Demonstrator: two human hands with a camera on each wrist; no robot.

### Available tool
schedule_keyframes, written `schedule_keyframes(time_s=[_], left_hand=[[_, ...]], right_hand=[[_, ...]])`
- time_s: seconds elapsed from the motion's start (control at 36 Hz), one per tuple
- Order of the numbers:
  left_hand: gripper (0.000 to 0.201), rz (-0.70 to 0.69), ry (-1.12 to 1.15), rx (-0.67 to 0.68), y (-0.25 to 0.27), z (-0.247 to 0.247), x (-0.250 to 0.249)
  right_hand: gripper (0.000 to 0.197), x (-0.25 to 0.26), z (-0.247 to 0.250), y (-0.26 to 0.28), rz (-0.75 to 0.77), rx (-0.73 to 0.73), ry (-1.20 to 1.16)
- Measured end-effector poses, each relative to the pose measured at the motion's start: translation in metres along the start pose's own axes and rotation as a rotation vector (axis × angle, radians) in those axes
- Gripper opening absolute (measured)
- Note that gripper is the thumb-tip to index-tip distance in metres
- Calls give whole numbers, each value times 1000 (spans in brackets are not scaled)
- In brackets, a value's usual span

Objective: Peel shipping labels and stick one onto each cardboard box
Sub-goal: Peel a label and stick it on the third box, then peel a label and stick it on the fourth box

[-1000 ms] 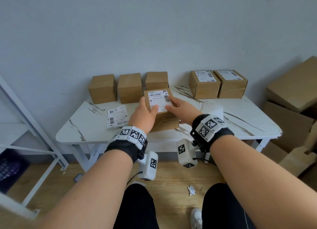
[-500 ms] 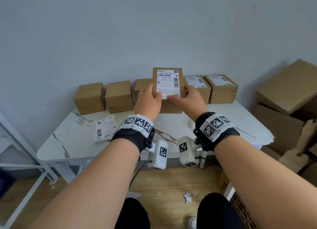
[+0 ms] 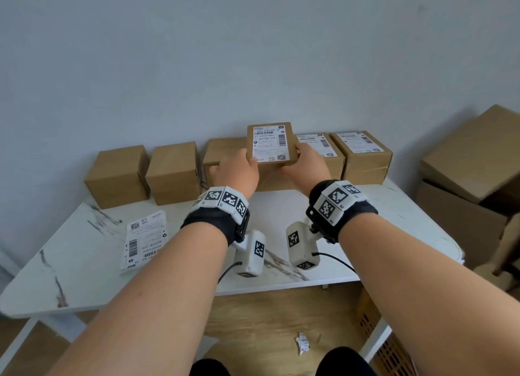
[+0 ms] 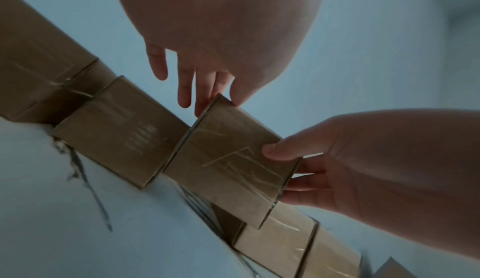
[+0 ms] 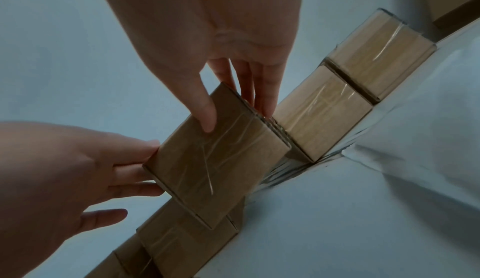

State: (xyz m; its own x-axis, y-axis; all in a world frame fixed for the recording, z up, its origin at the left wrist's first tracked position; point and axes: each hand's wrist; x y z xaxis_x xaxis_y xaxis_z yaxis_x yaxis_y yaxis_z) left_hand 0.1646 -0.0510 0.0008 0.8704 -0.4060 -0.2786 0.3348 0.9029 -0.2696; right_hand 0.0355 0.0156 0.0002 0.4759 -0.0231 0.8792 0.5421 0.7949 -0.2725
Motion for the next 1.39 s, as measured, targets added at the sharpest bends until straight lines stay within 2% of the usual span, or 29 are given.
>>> schedule_keyframes(time_s=[0.08, 0.22, 0.47, 0.64, 0.75, 0.81, 0.92, 1.0, 1.11, 1.25, 1.39], left_hand=[[31, -29, -24, -32, -6, -10, 4], [37, -89, -110, -102, -8, -17, 8], [37, -140, -90, -160, -16, -23, 14], [36, -128, -110, -108, -17, -17, 24], [41, -85, -135, -79, -19, -11, 36], [48, -67, -172, -54, -21, -8, 43], [72, -59, -335, 112, -25, -4, 55], [78, -64, -380, 203, -25, -3, 61], [68, -97, -361, 106, -19, -3, 65], [48, -127, -234, -110, -14, 1, 77], [40, -77, -1, -110, -9, 2, 83]], right_hand=[[34, -5, -8, -10, -23, -2, 56], [30, -13, -12, -23, -65, 24, 177], [25, -20, -21, -37, -55, -15, 311], [25, -13, -24, -39, -114, -55, 310], [32, -4, -27, -36, -43, -45, 215], [28, 1, -30, -34, 0, -21, 174], [25, 14, -38, -29, 33, 17, 130], [29, 22, -47, -26, 37, 46, 114], [31, 31, -59, -26, 42, 72, 144], [30, 34, -75, -29, 18, 88, 142], [32, 29, -88, -27, -28, 106, 152]])
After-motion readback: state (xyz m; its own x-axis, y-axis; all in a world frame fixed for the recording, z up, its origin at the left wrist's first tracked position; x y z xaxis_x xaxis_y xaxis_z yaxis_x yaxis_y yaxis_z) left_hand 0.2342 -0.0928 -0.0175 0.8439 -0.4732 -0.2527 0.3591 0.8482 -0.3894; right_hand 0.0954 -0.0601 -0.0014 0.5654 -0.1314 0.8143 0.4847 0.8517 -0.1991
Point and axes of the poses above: each hand's wrist, its own y-axis away from the middle knuckle, its own z-axis out of the back of the hand, x = y × z, and after that the axes turned 12 degrees about -y, right-handed
